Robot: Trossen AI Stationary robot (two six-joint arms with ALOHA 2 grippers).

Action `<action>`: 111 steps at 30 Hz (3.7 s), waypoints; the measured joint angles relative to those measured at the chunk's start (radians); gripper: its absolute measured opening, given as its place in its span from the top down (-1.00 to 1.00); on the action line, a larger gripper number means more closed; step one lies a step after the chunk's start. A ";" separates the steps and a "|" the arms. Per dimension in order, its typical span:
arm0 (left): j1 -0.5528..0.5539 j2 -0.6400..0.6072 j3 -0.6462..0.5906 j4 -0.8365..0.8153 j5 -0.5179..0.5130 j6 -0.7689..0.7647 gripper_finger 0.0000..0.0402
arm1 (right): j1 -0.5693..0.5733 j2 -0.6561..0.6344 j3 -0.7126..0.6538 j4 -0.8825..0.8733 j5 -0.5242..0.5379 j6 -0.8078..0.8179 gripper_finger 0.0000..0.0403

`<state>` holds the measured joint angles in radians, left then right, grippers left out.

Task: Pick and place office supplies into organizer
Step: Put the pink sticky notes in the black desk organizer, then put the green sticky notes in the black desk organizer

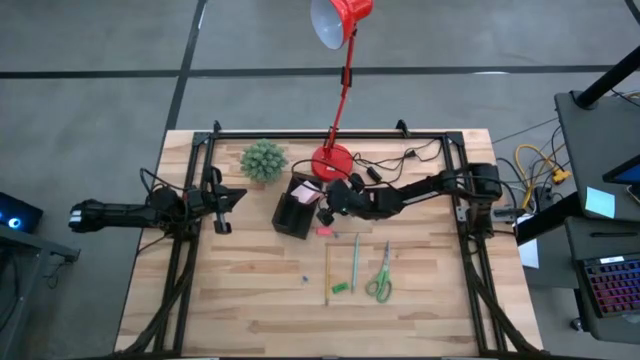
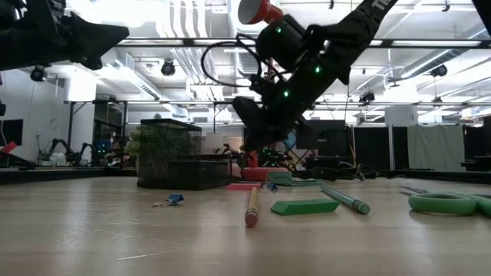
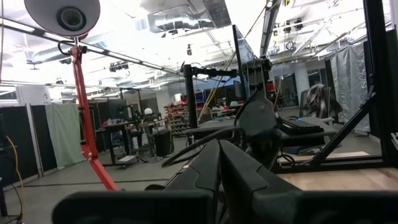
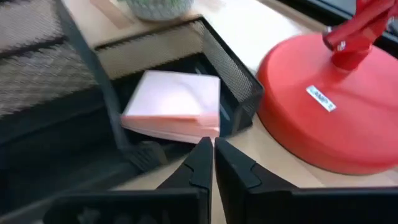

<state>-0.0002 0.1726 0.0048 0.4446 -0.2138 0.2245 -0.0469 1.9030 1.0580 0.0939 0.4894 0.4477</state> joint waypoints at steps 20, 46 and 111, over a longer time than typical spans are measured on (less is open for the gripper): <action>0.000 0.002 0.000 -0.006 0.000 -0.002 1.00 | -0.019 0.110 0.000 0.149 -0.052 0.012 0.96; 0.000 0.002 0.000 -0.008 0.000 -0.004 1.00 | -0.061 0.121 0.001 0.231 -0.052 -0.004 0.96; 0.000 0.015 0.000 -0.015 0.000 -0.008 1.00 | -0.049 0.030 0.116 -0.049 -0.096 0.031 0.96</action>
<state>-0.0006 0.1872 0.0048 0.4294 -0.2138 0.2169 -0.0960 1.9332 1.1740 0.0446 0.3931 0.4790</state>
